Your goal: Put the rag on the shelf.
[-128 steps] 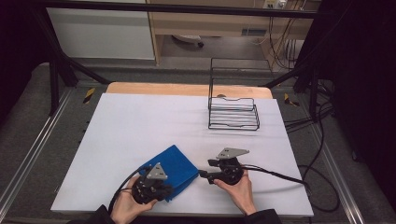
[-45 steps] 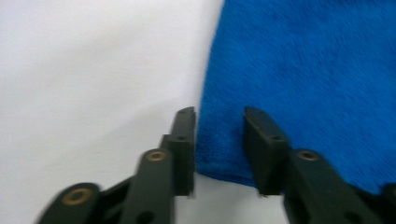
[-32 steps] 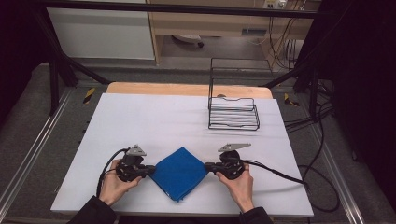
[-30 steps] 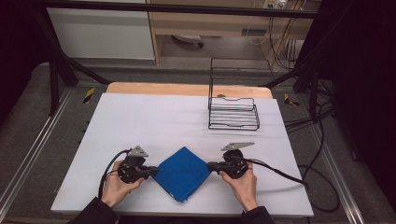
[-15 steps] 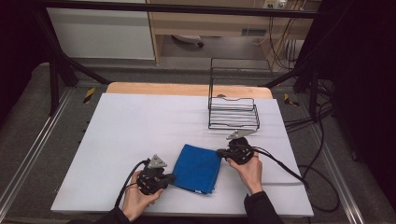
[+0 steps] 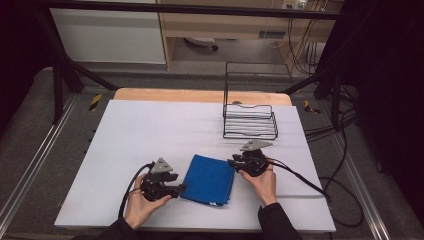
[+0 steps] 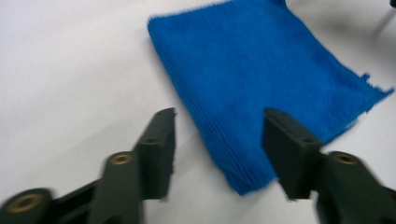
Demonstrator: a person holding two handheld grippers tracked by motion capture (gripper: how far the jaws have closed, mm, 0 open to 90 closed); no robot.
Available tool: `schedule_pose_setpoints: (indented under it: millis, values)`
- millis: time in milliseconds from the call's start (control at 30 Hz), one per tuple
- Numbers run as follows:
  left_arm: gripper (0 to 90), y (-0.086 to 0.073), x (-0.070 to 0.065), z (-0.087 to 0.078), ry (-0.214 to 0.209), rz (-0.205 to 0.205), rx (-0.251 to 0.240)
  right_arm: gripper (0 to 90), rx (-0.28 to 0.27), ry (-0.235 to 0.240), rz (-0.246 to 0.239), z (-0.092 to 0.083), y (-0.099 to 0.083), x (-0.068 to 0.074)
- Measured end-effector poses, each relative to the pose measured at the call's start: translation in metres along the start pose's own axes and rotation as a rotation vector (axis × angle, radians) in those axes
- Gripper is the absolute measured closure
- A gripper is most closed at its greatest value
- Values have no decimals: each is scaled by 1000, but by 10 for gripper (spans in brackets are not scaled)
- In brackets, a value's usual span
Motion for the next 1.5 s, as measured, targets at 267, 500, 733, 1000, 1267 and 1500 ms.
schedule_pose_setpoints:
  millis: [267,500,733,1000,1267,1500]
  values:
    - [241,37,32,21,55,2,11,267,-81,38,74,-27,-6,5]
    - [282,63,45,50,92,-16,13,163,-67,28,114,-31,-25,-3]
    - [490,61,46,74,42,-66,71,167,-60,31,117,-29,-27,-2]
    - [673,56,39,82,28,-31,87,164,-60,31,126,-26,-27,-3]
    - [828,55,35,82,26,-23,85,127,-66,29,147,-23,-24,-5]
    - [840,54,35,83,27,-21,67,180,-50,-31,178,-14,-19,-15]
Point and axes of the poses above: each handheld gripper's, and its own axes: z roughly forward along the jaws, y roughly out of its top, x roughly to its left, the point moved 10 cm from there along z, roughly forward along the jaws, and after that the axes turned 4 degrees about x, right-handed, at the moved point
